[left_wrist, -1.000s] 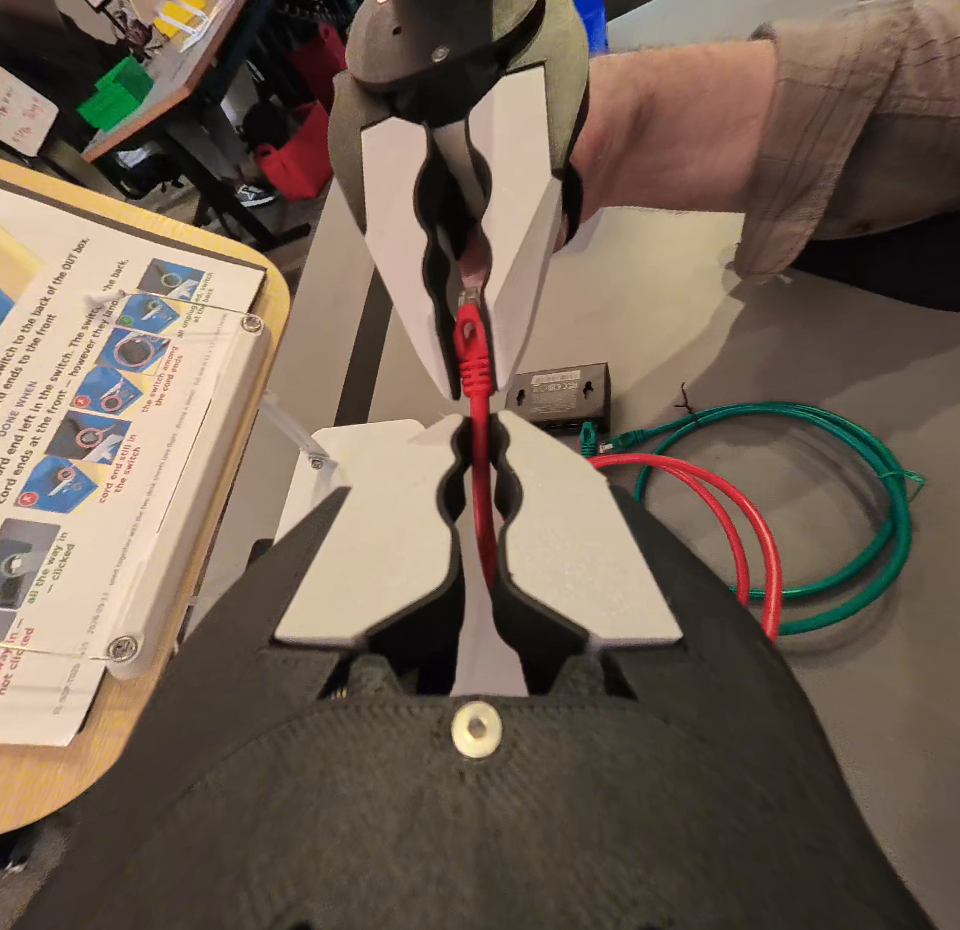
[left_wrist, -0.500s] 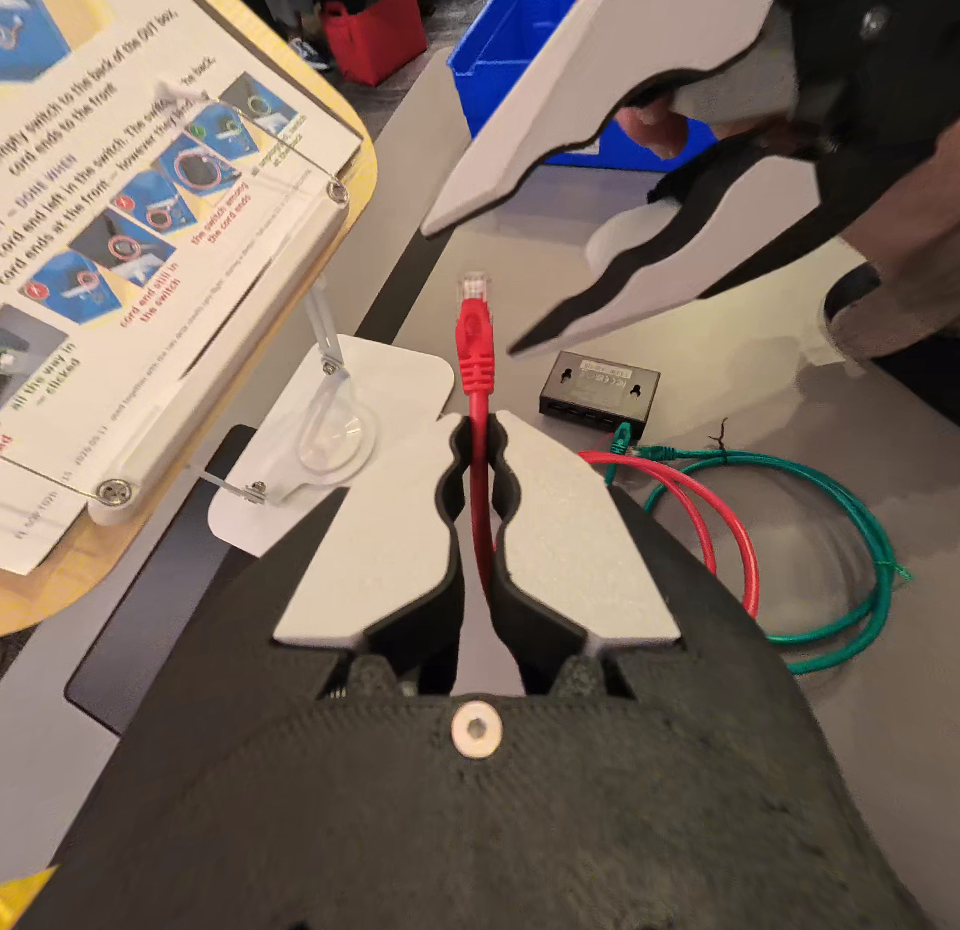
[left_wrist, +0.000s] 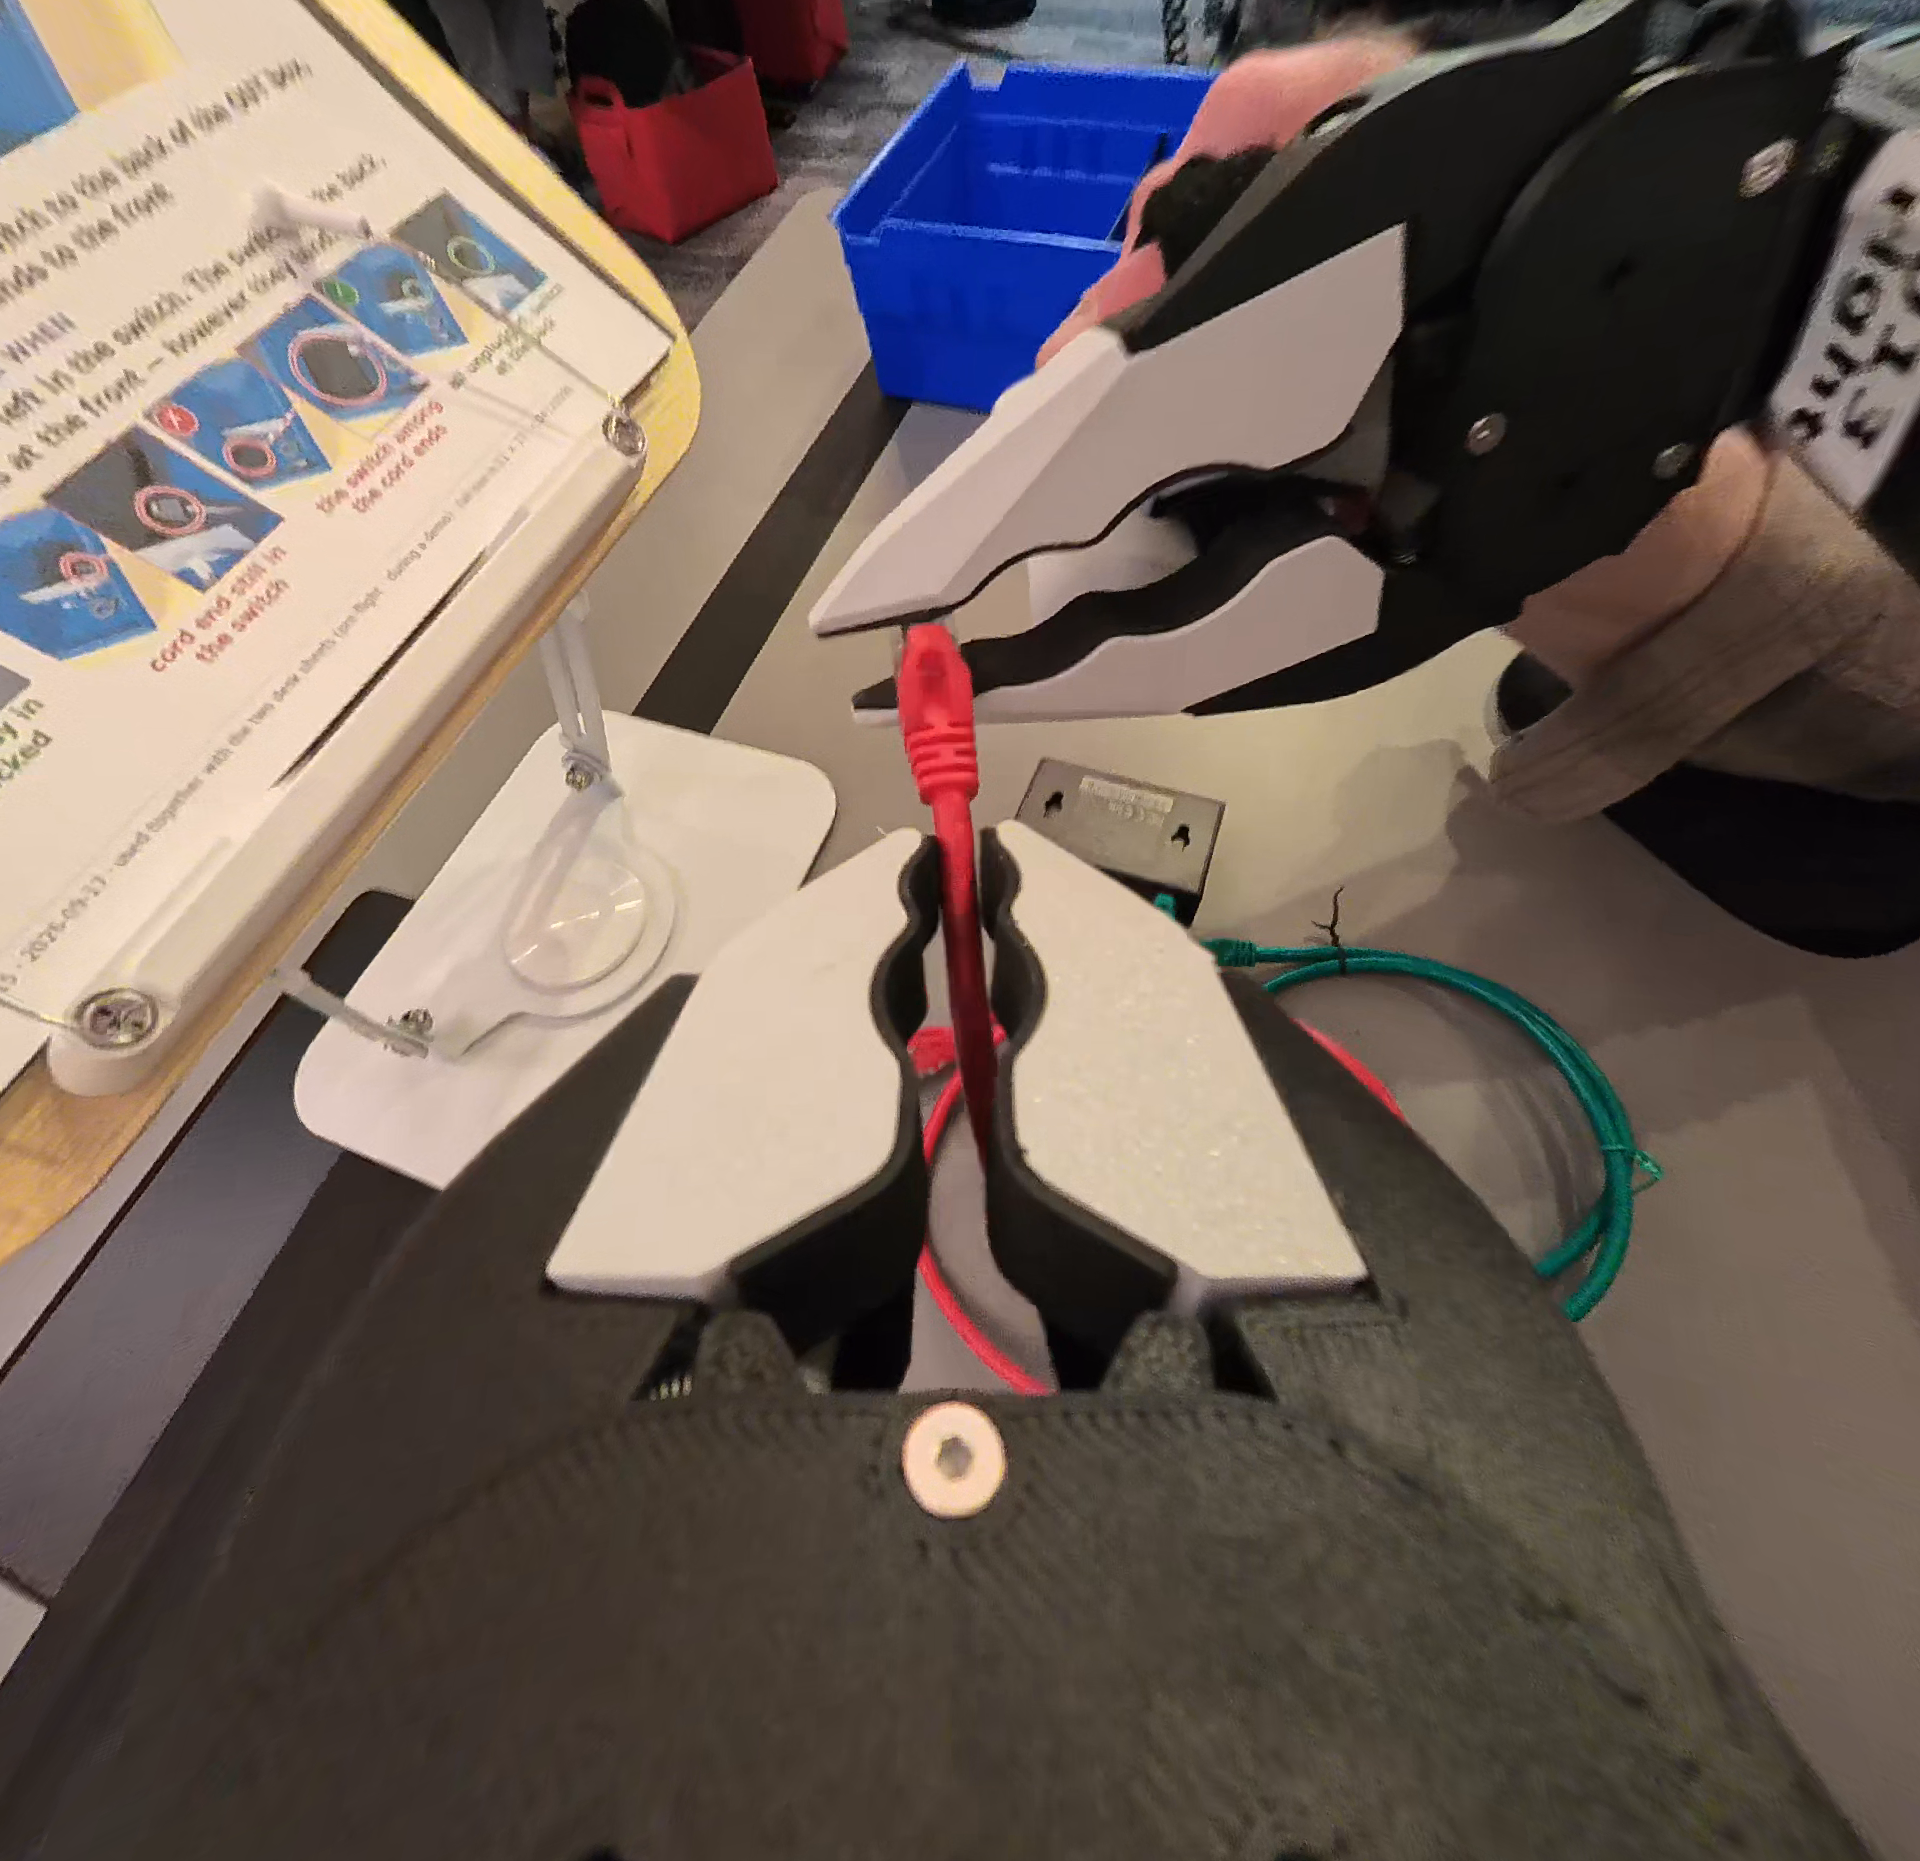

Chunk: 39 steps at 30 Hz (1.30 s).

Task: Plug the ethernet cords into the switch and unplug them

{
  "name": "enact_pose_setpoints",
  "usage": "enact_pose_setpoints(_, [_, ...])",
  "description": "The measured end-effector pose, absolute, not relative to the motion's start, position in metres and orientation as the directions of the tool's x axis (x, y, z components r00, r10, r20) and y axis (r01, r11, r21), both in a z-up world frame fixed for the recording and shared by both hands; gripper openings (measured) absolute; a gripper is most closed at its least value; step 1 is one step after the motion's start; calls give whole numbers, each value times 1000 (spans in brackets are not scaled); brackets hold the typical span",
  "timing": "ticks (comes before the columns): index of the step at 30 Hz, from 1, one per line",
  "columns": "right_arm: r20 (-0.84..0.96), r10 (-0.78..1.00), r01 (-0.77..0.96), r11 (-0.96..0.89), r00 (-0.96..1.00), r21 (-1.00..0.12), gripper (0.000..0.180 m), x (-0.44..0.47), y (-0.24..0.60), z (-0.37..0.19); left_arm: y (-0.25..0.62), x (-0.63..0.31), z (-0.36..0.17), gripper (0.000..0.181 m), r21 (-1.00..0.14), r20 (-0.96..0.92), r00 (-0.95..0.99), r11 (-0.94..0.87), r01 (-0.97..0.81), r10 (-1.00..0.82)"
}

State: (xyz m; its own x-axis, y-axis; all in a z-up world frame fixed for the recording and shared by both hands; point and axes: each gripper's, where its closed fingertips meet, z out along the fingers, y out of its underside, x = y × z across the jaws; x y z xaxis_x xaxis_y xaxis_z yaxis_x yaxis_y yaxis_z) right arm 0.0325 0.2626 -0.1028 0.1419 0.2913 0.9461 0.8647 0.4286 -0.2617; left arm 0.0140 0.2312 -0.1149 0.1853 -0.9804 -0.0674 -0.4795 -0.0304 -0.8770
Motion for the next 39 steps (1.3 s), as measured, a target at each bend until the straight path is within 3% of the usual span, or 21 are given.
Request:
enact_pose_setpoints(3, [935, 306, 848, 433, 181, -306, 10, 34, 263, -101, 229, 12, -102, 31, -903, -82, 167, 3, -429, -983])
enact_pose_setpoints(7, [902, 339, 802, 441, 266, -402, 10, 36, 263, -94, 223, 4, -72, 44, -958, -86, 133, 46, -283, -987])
enact_pose_setpoints(9, [884, 350, 777, 441, 311, -448, 10, 37, 263, -90, 225, -8, -51, 44, -982, -73, 139, 47, -182, -988])
enact_pose_setpoints(14, [843, 382, 733, 434, 377, -524, 10, 39, 262, -83, 248, -55, -13, 23, -992, 61, 168, -41, 123, -984])
enact_pose_setpoints(17, [821, 390, 708, 428, 416, -562, 10, 39, 262, -78, 285, -62, -54, 21, -995, 0, 367, -35, -91, -930])
enact_pose_setpoints(20, [828, 381, 717, 424, 412, -553, 10, 39, 262, -76, 280, -40, -102, 45, -935, -87, 314, -31, -352, -945])
enact_pose_setpoints(24, [850, 364, 748, 420, 380, -514, 9, 37, 262, -80, 250, 4, -108, 63, -941, -101, 170, 39, -336, -980])
enact_pose_setpoints(28, [876, 343, 782, 416, 338, -465, 9, 34, 262, -84, 241, 30, -91, 79, -965, -185, 197, 141, -219, -963])
enact_pose_setpoints(31, [898, 322, 808, 415, 300, -418, 9, 30, 261, -86, 231, 39, -75, 73, -979, -194, 200, 177, -101, -960])
enact_pose_setpoints(36, [907, 301, 817, 415, 293, -401, 9, 29, 259, -83, 228, 39, -66, 22, -974, -226, 231, 222, -41, -946])
enact_pose_setpoints(39, [912, 296, 820, 417, 286, -392, 9, 29, 258, -81, 231, 37, -64, 12, -974, -223, 250, 222, -31, -942])
